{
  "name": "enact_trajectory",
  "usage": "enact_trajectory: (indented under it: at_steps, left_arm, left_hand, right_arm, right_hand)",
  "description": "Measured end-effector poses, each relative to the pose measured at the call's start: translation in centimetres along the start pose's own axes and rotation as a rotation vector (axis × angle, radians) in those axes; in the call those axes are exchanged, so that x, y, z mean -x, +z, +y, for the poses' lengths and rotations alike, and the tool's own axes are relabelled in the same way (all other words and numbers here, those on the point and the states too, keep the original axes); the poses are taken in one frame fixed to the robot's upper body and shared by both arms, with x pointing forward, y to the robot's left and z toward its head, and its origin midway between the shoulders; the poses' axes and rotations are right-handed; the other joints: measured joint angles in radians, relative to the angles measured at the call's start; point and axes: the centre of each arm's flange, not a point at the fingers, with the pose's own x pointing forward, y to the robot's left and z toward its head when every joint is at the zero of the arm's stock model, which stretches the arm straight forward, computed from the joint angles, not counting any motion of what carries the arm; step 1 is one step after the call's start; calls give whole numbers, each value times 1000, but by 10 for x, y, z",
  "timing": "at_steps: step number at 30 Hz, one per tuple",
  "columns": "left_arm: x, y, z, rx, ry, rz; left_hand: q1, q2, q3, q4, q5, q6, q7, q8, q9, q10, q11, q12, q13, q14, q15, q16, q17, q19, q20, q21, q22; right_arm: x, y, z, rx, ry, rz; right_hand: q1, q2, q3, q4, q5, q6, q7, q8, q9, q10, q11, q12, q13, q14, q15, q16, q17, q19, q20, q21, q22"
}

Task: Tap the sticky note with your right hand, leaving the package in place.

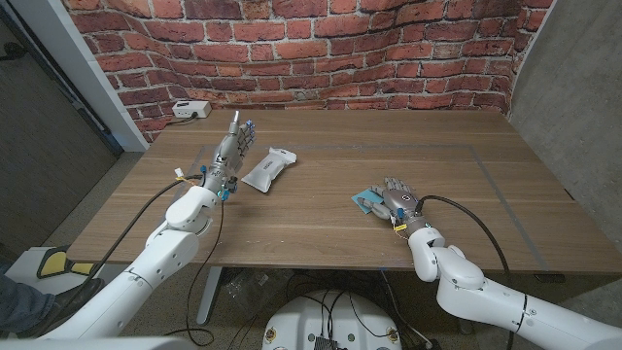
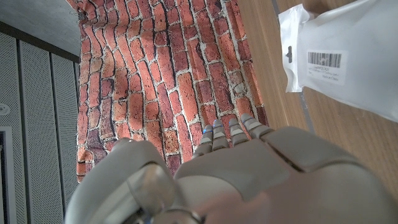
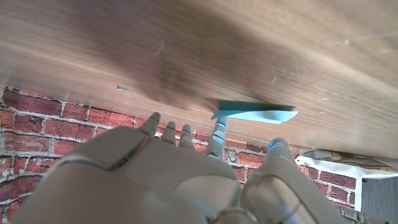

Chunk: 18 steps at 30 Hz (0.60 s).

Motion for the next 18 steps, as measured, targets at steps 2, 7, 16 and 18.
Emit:
enact_trajectory:
  at_steps: [2, 7, 16, 18]
  left_arm:
    - [0, 0, 0, -1, 0, 1]
    - [0, 1, -1, -3, 0, 1]
    - [0, 1, -1, -4, -1, 2]
    - [0, 1, -1, -4, -1, 2]
  left_hand:
    - [0, 0, 0, 0, 0, 0, 0, 0, 0, 0, 0, 0, 0, 0, 0, 0, 0, 0, 0, 0, 0]
    - [-1, -1, 0, 0, 0, 0, 0, 0, 0, 0, 0, 0, 0, 0, 0, 0, 0, 0, 0, 0, 0]
    - [-1, -1, 0, 0, 0, 0, 0, 0, 0, 0, 0, 0, 0, 0, 0, 0, 0, 0, 0, 0, 0]
    - [-1, -1, 0, 0, 0, 0, 0, 0, 0, 0, 0, 0, 0, 0, 0, 0, 0, 0, 0, 0, 0]
  right_arm:
    - [-1, 0, -1, 1, -2, 5]
    - [-2, -3, -3, 0, -5, 21]
    - [-2, -8, -14, -20, -35, 44]
    - [-2, -9, -17, -28, -42, 45]
  right_hand:
    - [0, 0, 0, 0, 0, 0, 0, 0, 0, 0, 0, 0, 0, 0, 0, 0, 0, 0, 0, 0, 0]
    - [0, 0, 0, 0, 0, 0, 0, 0, 0, 11, 0, 0, 0, 0, 0, 0, 0, 6, 6, 0, 0]
    - [0, 0, -4, -4, 0, -3, 4, 0, 0, 23, 2, 8, 0, 0, 0, 0, 0, 0, 11, 0, 0]
    - [0, 0, -4, -4, 0, -3, 4, 0, 0, 27, -2, 8, 0, 0, 0, 0, 0, 4, 15, 7, 0]
